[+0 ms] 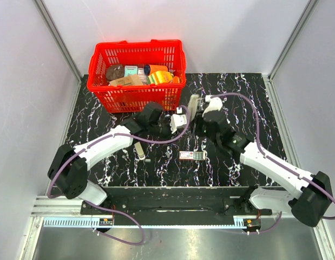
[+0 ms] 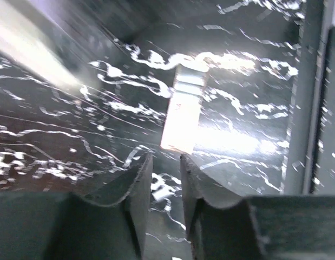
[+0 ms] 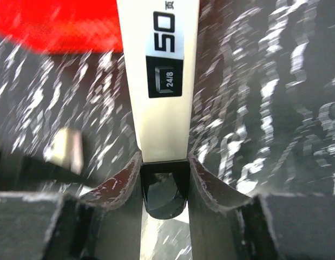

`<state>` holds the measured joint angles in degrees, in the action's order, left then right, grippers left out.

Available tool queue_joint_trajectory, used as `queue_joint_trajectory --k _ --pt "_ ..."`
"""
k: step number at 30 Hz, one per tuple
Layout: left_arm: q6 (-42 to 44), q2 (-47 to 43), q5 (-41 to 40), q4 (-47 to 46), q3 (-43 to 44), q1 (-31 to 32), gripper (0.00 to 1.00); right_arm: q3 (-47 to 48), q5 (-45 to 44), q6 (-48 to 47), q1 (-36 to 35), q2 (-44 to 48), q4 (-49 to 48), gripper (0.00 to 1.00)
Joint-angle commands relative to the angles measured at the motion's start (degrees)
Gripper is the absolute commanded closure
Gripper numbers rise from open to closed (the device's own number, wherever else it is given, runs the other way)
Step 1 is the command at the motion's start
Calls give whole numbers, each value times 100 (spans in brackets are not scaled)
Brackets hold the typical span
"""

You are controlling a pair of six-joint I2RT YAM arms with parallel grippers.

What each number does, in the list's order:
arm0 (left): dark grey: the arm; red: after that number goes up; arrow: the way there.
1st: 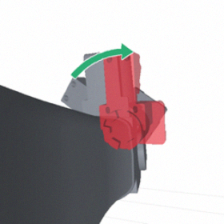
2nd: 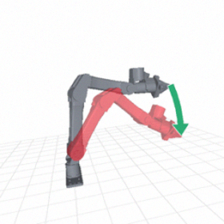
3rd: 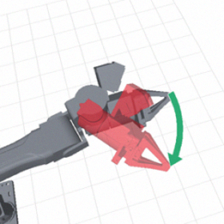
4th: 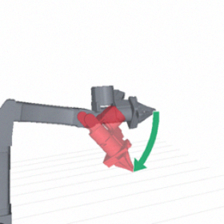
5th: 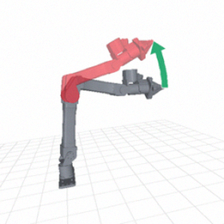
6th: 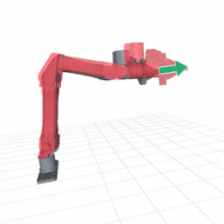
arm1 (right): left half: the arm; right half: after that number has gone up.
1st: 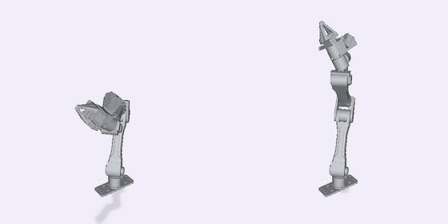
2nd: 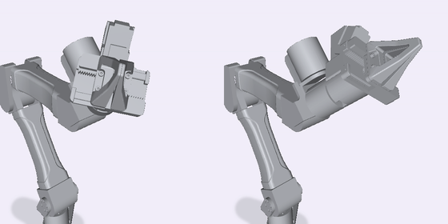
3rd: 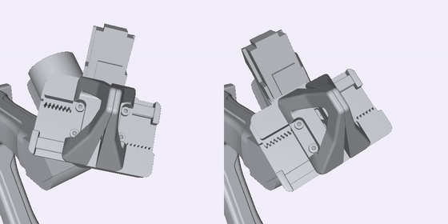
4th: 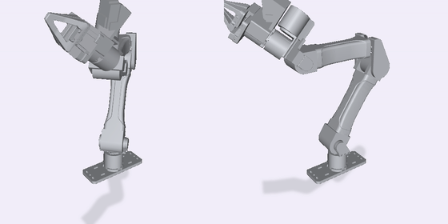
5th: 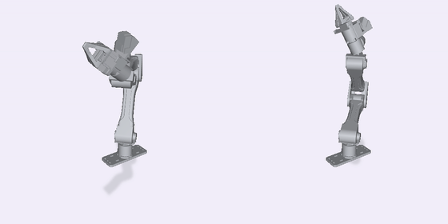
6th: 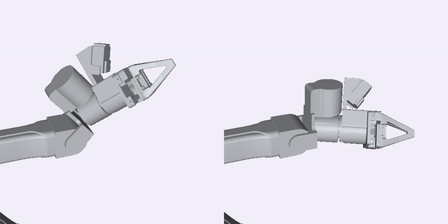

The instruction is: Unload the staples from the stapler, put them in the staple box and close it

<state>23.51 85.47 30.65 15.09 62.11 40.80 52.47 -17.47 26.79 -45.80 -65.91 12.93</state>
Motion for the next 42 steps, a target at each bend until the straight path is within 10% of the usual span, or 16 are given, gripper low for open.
queue_joint_trajectory --k 1,18,42 --pt "339 -101 696 995 65 60 64 598 -907 -586 782 -229 -721 100" --pt "1042 -663 196 1787 -233 -1038 51 1441 -511 -1018 1328 -2469 -529 100" --pt "989 -1577 46 1752 -665 -1047 50 3894 376 -1255 1486 -4940 2741 100"
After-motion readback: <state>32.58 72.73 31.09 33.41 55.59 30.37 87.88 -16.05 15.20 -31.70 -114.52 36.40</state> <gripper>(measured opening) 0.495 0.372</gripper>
